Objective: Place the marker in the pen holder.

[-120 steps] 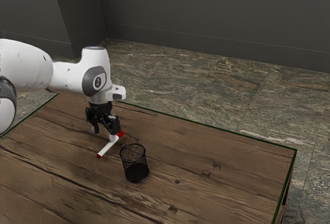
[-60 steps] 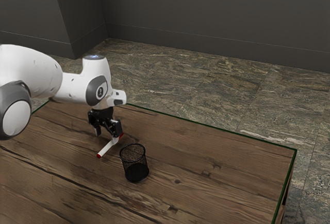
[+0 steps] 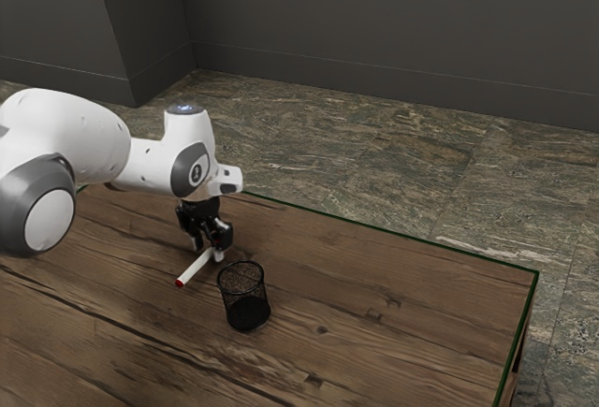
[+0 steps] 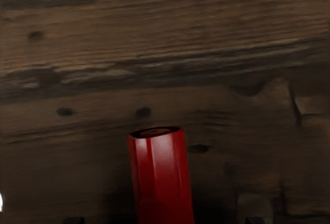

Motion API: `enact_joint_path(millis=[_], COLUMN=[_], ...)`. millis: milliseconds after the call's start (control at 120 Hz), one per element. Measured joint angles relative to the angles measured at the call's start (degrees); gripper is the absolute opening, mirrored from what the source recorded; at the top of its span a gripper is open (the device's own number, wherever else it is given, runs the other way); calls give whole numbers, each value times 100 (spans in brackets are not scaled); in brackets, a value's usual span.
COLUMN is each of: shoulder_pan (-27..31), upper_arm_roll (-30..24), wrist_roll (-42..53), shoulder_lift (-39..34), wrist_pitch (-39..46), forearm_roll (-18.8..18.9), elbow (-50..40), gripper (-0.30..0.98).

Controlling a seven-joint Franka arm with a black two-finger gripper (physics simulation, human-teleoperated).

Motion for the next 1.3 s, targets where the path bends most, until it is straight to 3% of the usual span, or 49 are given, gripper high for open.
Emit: enact_joint_path(millis=[100, 258, 342, 433, 717, 992, 1142, 1300], shoulder_pan=[0, 3, 1, 2, -36, -737, -1117, -1124], upper_arm_roll=[0, 0, 2, 3, 3, 2, 3, -185], wrist_roll=[-2, -87, -213, -438, -439, -435, -403, -355], shoulder_lift=[1, -5, -15, -32, -303, -2012, -2993, -3160], wrist_pitch=[15, 37, 68, 104, 91, 22, 445, 1317], forearm_roll=[0, 94, 235, 409, 183, 436, 671, 777], elbow=[1, 0, -1, -3, -5, -245, -1343, -2003], gripper=[22, 20, 0, -10, -10, -10, -10, -10])
